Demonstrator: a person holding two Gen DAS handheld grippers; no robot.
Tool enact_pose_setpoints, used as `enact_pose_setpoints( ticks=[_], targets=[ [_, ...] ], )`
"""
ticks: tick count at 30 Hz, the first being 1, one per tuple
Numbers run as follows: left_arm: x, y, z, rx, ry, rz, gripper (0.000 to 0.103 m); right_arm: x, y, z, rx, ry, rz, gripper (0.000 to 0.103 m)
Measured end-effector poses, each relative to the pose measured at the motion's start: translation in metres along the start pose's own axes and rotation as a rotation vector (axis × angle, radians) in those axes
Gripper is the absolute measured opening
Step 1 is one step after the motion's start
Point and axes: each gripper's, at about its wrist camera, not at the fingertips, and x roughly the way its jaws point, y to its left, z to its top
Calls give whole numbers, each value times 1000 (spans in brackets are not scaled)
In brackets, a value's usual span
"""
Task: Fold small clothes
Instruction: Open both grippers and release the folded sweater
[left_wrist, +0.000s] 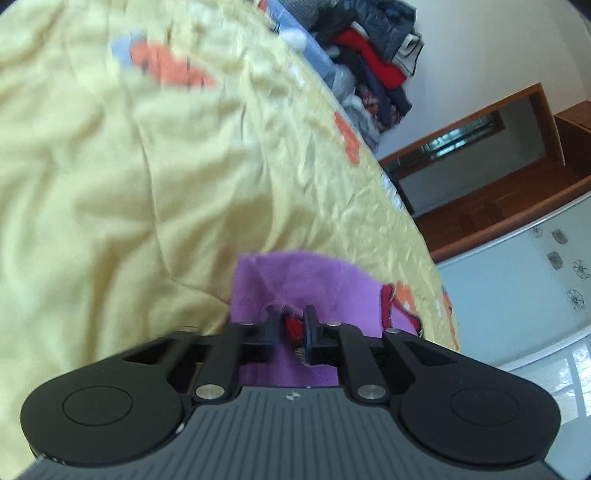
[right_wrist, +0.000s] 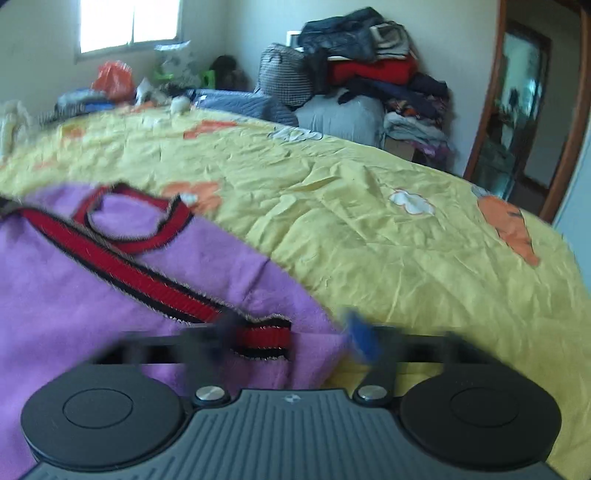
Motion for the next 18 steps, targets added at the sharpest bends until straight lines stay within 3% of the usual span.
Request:
enact_pose_setpoints(
  ticks=[2,6,10,13,18],
  targets=[
    [-33,-7,-5,47,-42,16,60,-33,-4,-4,46,-36,9,90],
    [-92,-13,-54,140,5,-29,62,-114,-1,-42,173,-124,77,90],
    [-121,-5,-114,181,75,-48,62,-162,11,-92,293,-121,123,90],
    [-116,1,-131,201,92,-34,62,-173,17,-116,359,-89,127,90],
    [-97,10,-133,141,111,-50,60,-171,31,-131,414,-68,197,90]
  ],
)
